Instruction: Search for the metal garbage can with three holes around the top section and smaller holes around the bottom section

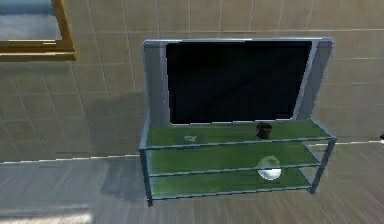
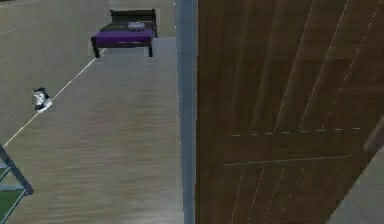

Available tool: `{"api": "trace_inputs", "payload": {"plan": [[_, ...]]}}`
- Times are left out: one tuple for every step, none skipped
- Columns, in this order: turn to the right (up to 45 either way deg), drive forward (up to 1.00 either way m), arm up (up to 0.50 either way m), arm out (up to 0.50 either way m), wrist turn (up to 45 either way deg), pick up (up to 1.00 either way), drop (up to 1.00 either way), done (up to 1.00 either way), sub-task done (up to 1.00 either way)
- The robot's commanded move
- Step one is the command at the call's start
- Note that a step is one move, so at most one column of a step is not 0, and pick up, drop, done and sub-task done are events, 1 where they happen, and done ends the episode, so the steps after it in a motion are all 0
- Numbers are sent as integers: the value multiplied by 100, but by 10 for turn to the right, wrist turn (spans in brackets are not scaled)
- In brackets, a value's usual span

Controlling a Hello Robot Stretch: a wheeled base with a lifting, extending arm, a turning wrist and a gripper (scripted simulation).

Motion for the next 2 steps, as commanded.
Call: {"api": "trace_inputs", "payload": {"plan": [[0,45,0,0,0,0,0,0,0],[-450,0,0,0,0,0,0,0,0]]}}
